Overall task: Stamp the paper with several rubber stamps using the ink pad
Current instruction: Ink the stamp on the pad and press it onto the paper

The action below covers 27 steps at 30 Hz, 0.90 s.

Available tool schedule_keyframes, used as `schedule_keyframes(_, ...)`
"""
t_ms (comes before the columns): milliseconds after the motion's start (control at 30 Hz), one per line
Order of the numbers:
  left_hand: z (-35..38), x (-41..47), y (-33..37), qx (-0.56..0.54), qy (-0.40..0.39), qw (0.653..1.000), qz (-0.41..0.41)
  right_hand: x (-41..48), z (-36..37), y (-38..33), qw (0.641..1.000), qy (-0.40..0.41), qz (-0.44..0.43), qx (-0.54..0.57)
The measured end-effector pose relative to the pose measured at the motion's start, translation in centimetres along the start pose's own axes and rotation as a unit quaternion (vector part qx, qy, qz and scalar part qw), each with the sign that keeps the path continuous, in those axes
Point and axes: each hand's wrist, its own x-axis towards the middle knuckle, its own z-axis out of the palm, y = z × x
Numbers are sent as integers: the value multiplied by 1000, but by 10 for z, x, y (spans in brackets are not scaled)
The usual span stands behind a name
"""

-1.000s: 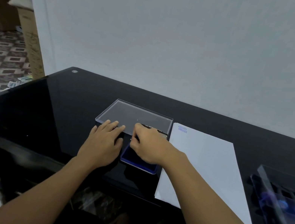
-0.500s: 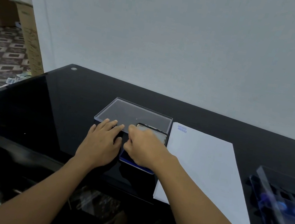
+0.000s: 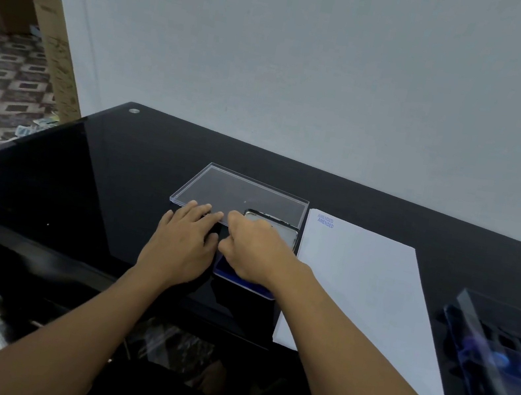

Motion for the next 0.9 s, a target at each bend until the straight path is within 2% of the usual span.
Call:
schedule_keyframes(267, -1, -2, 2, -3, 7, 1000, -5, -6, 4, 4, 999, 26, 9, 19)
schedule_keyframes(900, 0, -2, 1, 5, 7, 1000, 5, -4, 2, -4, 999, 22, 16, 25)
